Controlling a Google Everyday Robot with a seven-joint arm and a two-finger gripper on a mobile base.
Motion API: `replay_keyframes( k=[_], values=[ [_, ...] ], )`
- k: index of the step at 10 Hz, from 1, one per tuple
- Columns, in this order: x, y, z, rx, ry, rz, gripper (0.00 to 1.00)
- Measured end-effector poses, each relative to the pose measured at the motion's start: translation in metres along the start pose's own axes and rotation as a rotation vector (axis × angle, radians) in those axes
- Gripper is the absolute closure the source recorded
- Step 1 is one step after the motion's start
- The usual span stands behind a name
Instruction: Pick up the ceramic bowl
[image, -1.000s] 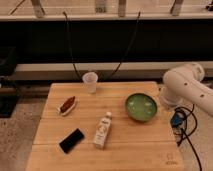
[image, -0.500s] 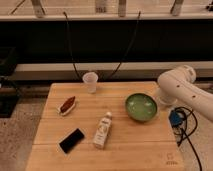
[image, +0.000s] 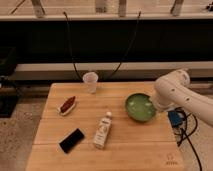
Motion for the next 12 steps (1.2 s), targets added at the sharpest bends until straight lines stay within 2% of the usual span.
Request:
replay_keyframes(
  k=[1, 4, 6, 8, 10, 12],
  values=[
    [0.000, 0.000, 0.003, 0.001, 0.001, -0.009, 0.20],
    [-0.001, 0.003, 0.027, 0.002, 0.005, -0.050, 0.20],
    [-0.002, 0.004, 0.032, 0.002, 0.003, -0.072, 0.20],
    [-0.003, 0.006, 0.041, -0.003, -0.006, -0.089, 0.20],
    [-0.005, 0.010, 0.058, -0.014, -0.018, -0.108, 0.20],
    [-0.004, 0.009, 0.063, -0.018, -0.021, -0.117, 0.20]
  ],
)
